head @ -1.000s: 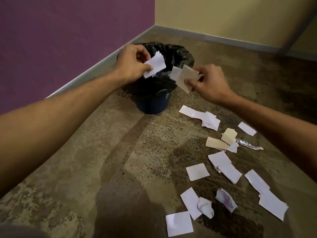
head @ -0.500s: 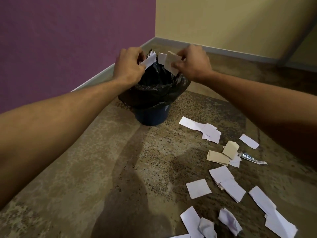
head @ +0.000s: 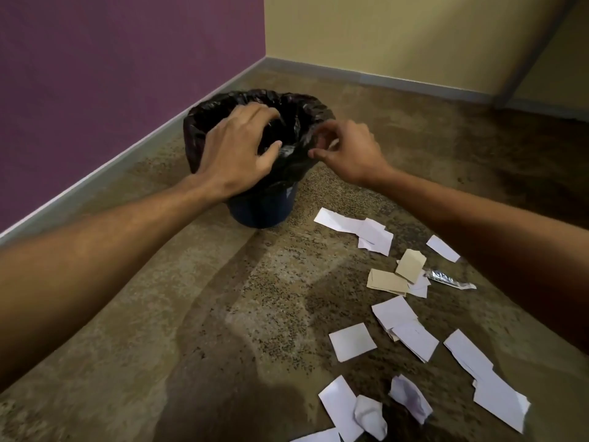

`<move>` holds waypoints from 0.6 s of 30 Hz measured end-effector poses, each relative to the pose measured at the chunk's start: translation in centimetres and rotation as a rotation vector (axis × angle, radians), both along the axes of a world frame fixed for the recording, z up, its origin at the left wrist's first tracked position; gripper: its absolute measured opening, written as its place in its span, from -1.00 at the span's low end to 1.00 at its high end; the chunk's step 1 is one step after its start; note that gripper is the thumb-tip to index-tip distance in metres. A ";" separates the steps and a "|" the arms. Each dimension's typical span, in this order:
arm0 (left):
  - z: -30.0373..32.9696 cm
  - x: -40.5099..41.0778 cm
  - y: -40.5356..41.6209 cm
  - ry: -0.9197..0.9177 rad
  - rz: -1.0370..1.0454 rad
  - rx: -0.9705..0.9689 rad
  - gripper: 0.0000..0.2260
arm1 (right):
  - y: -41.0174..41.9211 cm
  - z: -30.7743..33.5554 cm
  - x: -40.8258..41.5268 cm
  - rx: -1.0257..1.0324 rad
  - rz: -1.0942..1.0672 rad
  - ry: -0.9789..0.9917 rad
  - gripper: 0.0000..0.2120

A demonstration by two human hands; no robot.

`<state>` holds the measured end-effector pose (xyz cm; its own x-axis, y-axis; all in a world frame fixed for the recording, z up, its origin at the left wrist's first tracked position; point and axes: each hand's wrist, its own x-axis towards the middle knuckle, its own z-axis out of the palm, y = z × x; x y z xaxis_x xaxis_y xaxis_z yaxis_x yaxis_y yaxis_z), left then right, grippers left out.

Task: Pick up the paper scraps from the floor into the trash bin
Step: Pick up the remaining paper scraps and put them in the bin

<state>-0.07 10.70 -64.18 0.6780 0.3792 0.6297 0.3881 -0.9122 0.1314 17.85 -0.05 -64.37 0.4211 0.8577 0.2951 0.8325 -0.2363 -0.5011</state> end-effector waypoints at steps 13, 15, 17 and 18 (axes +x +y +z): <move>-7.6 4.8 -5.7 0.393 -0.259 -0.002 -0.68 | -10.0 -7.4 5.0 -0.372 -0.107 -0.065 -0.74; -9.1 5.3 -6.4 0.469 -0.296 -0.040 -0.67 | -11.2 -8.5 5.7 -0.434 -0.096 -0.075 -0.72; -10.4 5.6 -7.3 0.551 -0.344 -0.058 -0.66 | -12.3 -9.8 6.4 -0.463 -0.085 -0.067 -0.69; -11.1 5.8 -7.6 0.581 -0.375 -0.059 -0.65 | -12.8 -10.4 6.6 -0.484 -0.088 -0.051 -0.67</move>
